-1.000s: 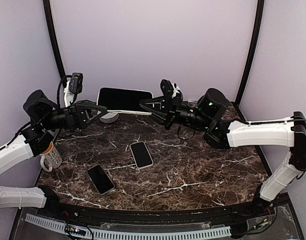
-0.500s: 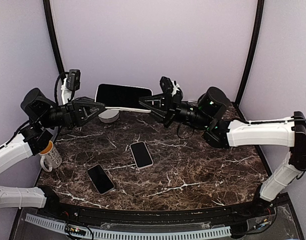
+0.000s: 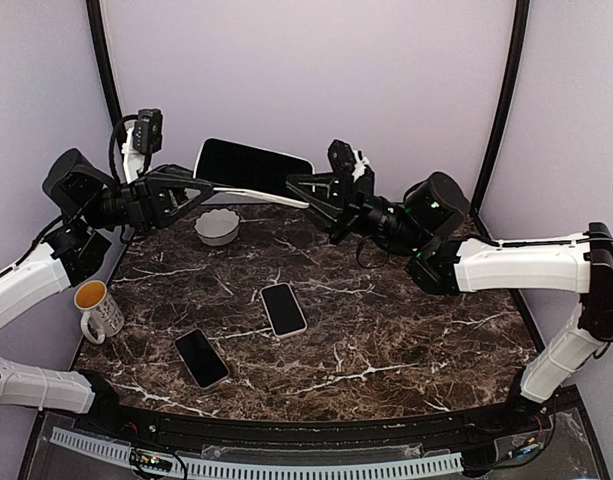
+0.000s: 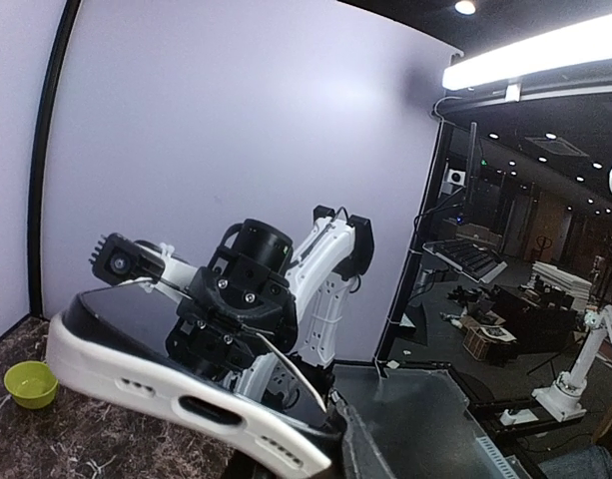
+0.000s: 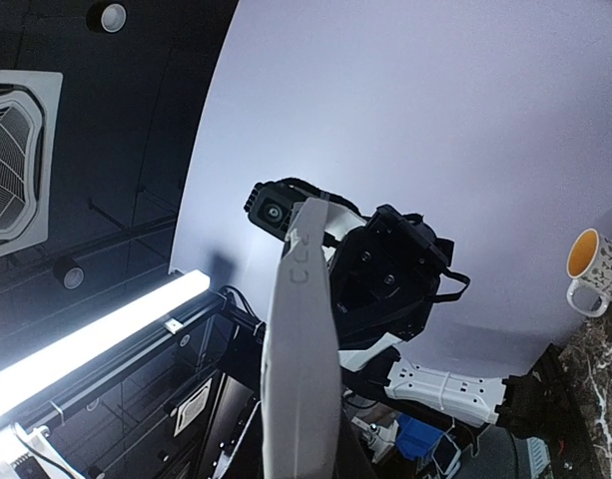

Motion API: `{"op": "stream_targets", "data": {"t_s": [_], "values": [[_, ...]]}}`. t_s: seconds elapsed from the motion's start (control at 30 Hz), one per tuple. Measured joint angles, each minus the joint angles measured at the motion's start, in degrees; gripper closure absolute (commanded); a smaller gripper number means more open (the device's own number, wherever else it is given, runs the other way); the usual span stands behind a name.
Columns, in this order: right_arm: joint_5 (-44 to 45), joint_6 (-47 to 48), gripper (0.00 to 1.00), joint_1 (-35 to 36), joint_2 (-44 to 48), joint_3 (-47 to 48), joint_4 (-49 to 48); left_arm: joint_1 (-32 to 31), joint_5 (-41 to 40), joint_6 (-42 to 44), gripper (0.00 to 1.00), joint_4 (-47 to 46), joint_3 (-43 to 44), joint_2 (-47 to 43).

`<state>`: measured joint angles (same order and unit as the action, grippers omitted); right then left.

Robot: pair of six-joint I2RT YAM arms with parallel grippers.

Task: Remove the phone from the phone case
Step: Remove the bottom left corner of the phone case.

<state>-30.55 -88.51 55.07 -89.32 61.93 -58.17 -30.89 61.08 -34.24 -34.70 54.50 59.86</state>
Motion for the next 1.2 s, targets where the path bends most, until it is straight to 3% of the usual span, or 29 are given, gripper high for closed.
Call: {"op": "stream_targets", "data": {"t_s": [0.43, 0.63, 1.0, 1.07, 1.2], "values": [[0.13, -6.32, 1.0, 0.11, -1.11, -0.02, -5.14, -0.02, 2.36, 1.66, 0.86, -3.39, 2.12, 2.16], [0.24, -6.05, 1.0, 0.07, -1.11, -0.02, -5.18, -0.07, 1.62, 1.81, 0.75, -3.26, 2.12, 2.12], [0.09, -4.72, 1.0, -1.16, -1.11, 0.13, -4.42, -0.52, -8.61, 2.91, 0.8, 3.17, 0.81, -1.68], [-0.63, -4.33, 1.0, -1.38, -1.25, 0.46, -4.11, -0.5, -9.35, 1.86, 0.74, 3.19, 0.28, -2.14], [-2.12, -3.06, 1.0, -1.7, -1.55, 1.11, -3.43, -0.5, -10.29, 0.63, 0.49, 3.52, -0.55, -3.87]]}}
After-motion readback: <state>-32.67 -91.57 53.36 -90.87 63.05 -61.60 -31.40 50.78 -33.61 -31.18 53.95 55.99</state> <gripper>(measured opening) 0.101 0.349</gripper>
